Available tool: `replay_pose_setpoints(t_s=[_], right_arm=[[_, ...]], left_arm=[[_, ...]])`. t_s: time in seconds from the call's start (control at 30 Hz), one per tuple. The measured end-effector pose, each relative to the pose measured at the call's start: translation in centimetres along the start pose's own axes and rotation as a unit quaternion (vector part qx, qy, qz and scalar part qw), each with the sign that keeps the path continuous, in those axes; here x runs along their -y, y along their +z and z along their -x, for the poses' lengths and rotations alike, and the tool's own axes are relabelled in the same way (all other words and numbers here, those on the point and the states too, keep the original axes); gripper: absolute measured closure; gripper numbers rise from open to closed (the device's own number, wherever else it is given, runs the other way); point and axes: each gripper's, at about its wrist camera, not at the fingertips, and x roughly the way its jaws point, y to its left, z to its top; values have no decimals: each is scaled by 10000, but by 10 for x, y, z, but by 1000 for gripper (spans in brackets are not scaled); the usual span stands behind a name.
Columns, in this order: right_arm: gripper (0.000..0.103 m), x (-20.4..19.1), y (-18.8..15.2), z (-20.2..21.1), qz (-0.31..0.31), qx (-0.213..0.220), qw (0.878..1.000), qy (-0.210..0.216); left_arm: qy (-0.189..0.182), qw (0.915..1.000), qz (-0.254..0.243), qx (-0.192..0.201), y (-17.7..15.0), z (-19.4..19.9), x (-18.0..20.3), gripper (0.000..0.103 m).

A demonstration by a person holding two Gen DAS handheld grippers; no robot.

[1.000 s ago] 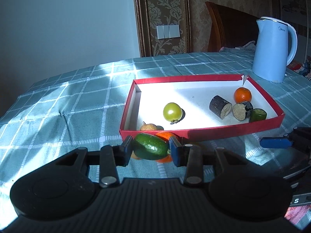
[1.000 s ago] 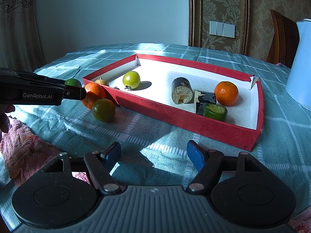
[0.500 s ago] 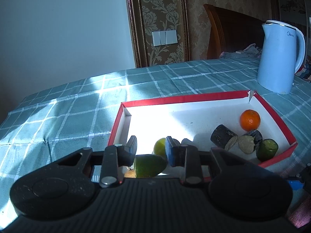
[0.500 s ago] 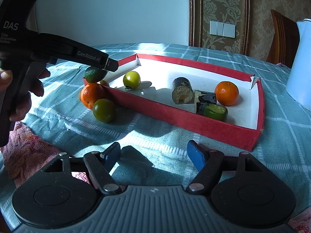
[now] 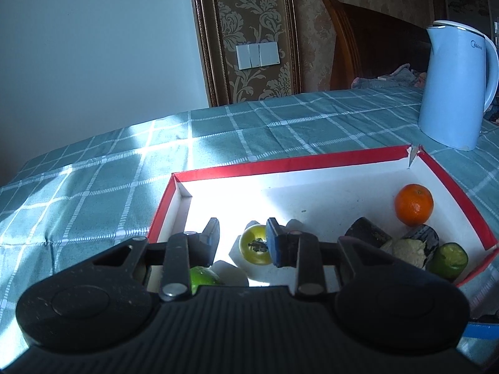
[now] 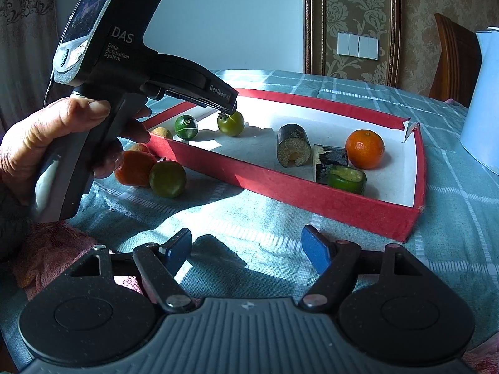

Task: Organize fruits
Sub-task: 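Lower the cucumber into the box and open the left tool, then withdraw the open left tool from the box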

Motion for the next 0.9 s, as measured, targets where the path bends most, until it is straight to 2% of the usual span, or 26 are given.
replay_pose_setpoints(t_s=[0.43, 0.63, 0.83, 0.9], right_arm=[[26, -1, 0, 0, 13, -4, 10000, -8], [26, -2, 0, 0, 15, -6, 10000, -10], [26, -1, 0, 0, 24, -9, 10000, -15], [26, -1, 0, 0, 36, -12, 10000, -23]], left_arm=[[231, 9996, 72, 153, 2, 23, -17, 72], [492, 9980, 250, 316, -3, 53, -47, 65], [572, 9975, 341, 228, -20, 68, -62, 62], [580, 9972, 415, 207, -28, 74, -66, 56]])
